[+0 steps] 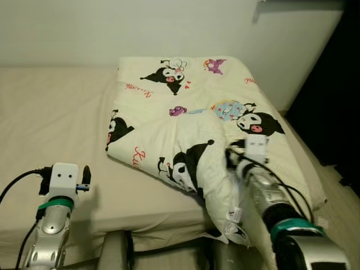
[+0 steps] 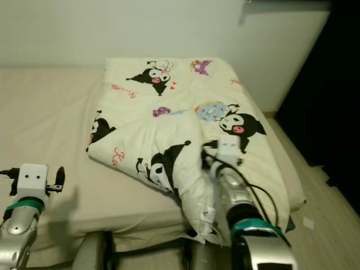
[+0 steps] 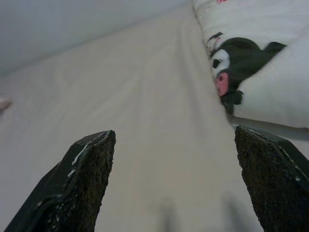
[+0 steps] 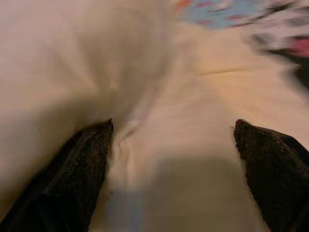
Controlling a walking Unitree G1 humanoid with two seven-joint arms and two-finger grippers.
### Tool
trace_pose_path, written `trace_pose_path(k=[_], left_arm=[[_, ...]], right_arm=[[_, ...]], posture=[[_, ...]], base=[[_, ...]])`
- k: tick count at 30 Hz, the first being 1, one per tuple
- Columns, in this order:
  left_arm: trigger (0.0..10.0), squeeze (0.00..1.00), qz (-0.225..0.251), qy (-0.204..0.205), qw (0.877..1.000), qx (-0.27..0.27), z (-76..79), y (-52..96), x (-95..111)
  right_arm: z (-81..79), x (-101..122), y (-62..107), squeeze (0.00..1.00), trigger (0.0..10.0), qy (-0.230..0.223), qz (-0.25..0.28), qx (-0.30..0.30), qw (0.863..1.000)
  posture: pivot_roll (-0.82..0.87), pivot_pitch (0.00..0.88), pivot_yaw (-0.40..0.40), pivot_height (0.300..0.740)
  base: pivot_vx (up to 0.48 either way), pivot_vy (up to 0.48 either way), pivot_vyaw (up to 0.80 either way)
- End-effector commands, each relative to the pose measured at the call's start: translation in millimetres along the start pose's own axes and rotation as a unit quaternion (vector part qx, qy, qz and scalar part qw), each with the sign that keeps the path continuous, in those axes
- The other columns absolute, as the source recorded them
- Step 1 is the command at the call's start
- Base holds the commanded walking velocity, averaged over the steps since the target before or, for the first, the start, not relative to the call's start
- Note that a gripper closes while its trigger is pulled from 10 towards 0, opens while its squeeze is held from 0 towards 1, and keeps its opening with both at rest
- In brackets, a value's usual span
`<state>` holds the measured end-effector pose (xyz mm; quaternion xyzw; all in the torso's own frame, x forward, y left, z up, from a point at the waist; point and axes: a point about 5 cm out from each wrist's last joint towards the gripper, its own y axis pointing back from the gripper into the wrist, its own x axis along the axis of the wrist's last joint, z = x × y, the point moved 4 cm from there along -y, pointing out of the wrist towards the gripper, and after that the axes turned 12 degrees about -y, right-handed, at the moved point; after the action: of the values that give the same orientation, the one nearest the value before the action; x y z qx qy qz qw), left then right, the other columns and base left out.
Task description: Clean up the room
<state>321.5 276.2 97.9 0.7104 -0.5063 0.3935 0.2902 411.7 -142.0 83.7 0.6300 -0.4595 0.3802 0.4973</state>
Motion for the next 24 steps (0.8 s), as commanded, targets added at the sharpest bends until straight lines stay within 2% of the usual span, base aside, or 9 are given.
trace_pose_path(k=[1, 6, 8, 10, 11, 14, 17, 22, 24], left_arm=[[10.0, 0.0, -0.012, -0.001, 1.0, 0.006, -5.2, -1.0, -5.0], [10.0, 0.0, -0.012, 0.003, 1.0, 0.017, -13.2, -7.5, -2.7], [10.0, 0.0, -0.01, 0.006, 1.0, 0.019, -13.1, -9.5, -0.9], [10.0, 0.0, -0.001, 0.013, 1.0, 0.015, -9.0, -12.0, 4.3], [10.0, 0.0, -0.001, 0.013, 1.0, 0.015, -9.0, -12.0, 4.3], [10.0, 0.0, 0.016, 0.016, 1.0, 0.002, 0.6, -12.3, 10.7], [10.0, 0.0, 0.018, 0.018, 1.0, -0.001, 2.7, -11.6, 11.4], [10.0, 0.0, 0.034, 0.026, 0.999, -0.016, 13.6, -8.9, 16.6], [10.0, 0.0, 0.041, 0.028, 0.999, -0.021, 17.7, -8.4, 19.1]], right_arm=[[-9.7, -5.7, -0.8, 0.0, 10.0, 0.007, -0.017, 0.019, 1.0], [-61.9, -8.1, 0.8, 0.0, 10.0, -0.012, -0.023, 0.143, 0.989], [-81.9, -10.2, 8.4, 0.0, 10.0, -0.03, -0.026, 0.225, 0.974], [-99.8, -13.9, 32.7, 0.0, 10.0, -0.06, -0.031, 0.36, 0.93], [-99.8, -13.9, 32.7, 0.0, 10.0, -0.06, -0.031, 0.36, 0.93], [-87.9, -30.0, 99.0, 0.0, 10.0, -0.062, -0.076, 0.506, 0.857], [-83.5, -37.0, 122.2, 0.0, 10.0, -0.06, -0.099, 0.538, 0.835], [-47.1, -66.7, 217.7, 0.0, 10.0, -0.044, -0.204, 0.59, 0.78], [-35.5, -67.7, 234.5, 0.0, 10.0, -0.043, -0.222, 0.591, 0.774]], posture=[[0.1, 0.046, -0.008, 0.58], [0.1, 0.049, -0.004, 0.58], [0.09, 0.048, -0.003, 0.58], [0.07, 0.043, 0.003, 0.58], [0.07, 0.043, 0.003, 0.58], [0.05, 0.042, 0.007, 0.58], [0.05, 0.037, 0.008, 0.58], [0.04, 0.033, 0.009, 0.58], [0.02, 0.031, 0.01, 0.58]], base=[[0.0, 0.0, 0.0], [0.0, 0.0, 0.0], [0.0, 0.0, 0.0], [0.0, 0.0, 0.0], [0.0, 0.0, 0.0], [0.0, 0.0, 0.0], [0.0, 0.0, 0.0], [0.0, 0.0, 0.0], [0.0, 0.0, 0.0]])
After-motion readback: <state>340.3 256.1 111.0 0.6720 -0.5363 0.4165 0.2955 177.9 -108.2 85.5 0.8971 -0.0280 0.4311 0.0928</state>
